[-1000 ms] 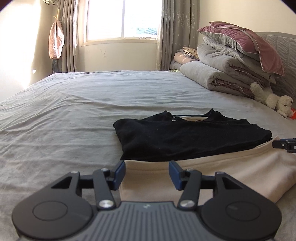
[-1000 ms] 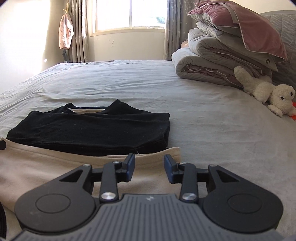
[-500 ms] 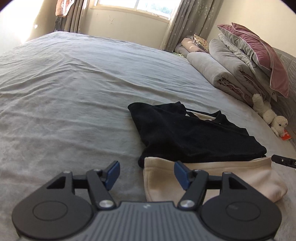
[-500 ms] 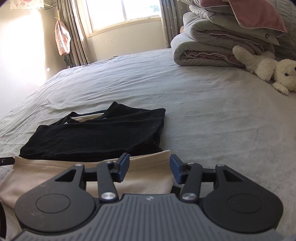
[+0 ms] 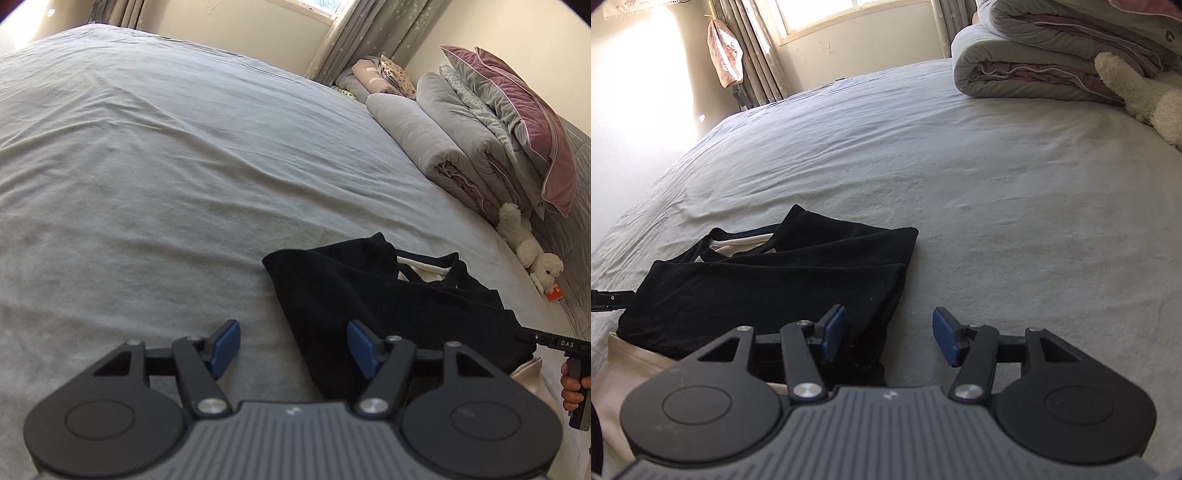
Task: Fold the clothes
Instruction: 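Grasp the black shirt and beige fold with the left gripper while the right gripper grasps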
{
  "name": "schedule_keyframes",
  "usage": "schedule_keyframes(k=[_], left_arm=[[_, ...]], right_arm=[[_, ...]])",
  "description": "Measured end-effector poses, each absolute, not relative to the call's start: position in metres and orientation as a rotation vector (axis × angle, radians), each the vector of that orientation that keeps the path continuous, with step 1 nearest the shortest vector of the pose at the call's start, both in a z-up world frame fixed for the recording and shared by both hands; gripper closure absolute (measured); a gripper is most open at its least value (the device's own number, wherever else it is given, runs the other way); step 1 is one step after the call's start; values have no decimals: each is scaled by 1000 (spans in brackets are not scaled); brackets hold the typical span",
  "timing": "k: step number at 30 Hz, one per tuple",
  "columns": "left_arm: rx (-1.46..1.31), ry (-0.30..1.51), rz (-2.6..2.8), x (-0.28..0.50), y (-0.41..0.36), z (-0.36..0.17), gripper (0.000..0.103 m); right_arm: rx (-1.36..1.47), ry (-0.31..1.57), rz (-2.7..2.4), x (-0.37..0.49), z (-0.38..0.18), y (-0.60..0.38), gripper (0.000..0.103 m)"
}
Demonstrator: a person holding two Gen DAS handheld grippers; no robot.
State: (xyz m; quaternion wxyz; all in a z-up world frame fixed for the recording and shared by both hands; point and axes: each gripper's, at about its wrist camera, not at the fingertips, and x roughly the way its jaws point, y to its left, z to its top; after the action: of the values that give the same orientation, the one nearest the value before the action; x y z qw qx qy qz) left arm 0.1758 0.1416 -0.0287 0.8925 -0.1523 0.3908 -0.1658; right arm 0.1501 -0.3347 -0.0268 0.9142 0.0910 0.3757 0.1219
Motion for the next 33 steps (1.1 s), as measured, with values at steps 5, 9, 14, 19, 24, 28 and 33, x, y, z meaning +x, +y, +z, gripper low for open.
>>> schedule_keyframes(k=[5,9,14,19,24,28,33], left_arm=[[-331,775,-364,190,142,-37,43],[-343,757,-380,200,143,-40,52],[-372,763,-381,212,143,-42,66],[-471,786,-355,219,145,-47,92],[-410,754,-320,211,133,-37,95],[-358,692,-303,198,131,-24,96],[-293,608,-306,176,127,-1,97]], right_arm=[[157,765,266,167,-34,-333,47],[116,754,278,181,-35,-329,47],[105,743,280,198,-36,-324,50],[109,743,261,213,-35,-317,84],[94,730,243,209,-24,-314,94],[110,681,238,197,-7,-319,95],[85,623,246,176,16,-317,96]])
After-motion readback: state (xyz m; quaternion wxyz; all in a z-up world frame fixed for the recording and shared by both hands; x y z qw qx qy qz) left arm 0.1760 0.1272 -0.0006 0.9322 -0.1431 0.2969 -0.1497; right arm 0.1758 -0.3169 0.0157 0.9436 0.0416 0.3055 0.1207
